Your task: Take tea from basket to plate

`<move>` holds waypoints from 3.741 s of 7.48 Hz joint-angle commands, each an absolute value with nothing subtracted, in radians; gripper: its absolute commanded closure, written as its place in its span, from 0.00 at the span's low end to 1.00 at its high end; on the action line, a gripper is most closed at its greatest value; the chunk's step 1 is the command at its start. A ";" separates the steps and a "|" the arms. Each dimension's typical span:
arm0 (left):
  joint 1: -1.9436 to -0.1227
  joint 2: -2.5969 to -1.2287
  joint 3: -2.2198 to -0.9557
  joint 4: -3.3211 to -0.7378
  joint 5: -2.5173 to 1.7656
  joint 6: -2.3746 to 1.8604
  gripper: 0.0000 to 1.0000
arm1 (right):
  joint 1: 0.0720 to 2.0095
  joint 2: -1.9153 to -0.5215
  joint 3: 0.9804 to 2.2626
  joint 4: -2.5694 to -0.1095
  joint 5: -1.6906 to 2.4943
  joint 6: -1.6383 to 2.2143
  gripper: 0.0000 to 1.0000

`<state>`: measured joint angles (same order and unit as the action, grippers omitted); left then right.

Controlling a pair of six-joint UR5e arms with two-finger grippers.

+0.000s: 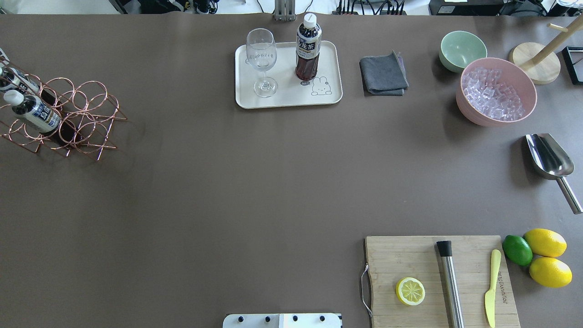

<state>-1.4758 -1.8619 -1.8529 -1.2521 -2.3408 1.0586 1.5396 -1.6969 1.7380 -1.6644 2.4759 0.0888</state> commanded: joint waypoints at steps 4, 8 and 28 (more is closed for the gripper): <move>-1.874 -1.773 -1.552 -1.040 -2.405 1.048 0.02 | 1.549 -1.697 1.741 -1.664 2.459 0.087 0.00; -1.728 -1.775 -1.454 -1.323 -2.439 0.499 0.02 | 1.551 -1.697 1.741 -1.664 2.459 0.087 0.00; -1.537 -1.672 -1.489 -1.628 -2.378 -0.140 0.02 | 1.621 -1.704 1.730 -1.667 2.468 0.086 0.00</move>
